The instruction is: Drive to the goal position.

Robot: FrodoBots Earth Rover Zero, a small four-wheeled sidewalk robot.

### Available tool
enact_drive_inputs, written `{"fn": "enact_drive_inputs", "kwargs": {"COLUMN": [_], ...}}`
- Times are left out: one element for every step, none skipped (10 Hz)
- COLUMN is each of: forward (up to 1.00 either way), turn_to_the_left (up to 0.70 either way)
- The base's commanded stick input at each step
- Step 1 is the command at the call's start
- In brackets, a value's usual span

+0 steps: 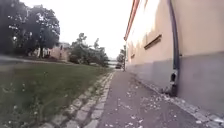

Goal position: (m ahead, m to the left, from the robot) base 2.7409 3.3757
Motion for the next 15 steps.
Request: {"fn": "enact_drive_inputs", "kwargs": {"forward": [0.44,0.44,0.44,0.44,0.44,0.44,0.44,0.44,0.44,0.44,0.44,0.44,0.44,0.44,0.44], "turn_to_the_left": [0.02,0.02,0.02,0.02,0.02,0.02,-0.04,-0.19,-0.27,-0.27,-0.27,-0.27,-0.27,-0.27,-0.27]}}
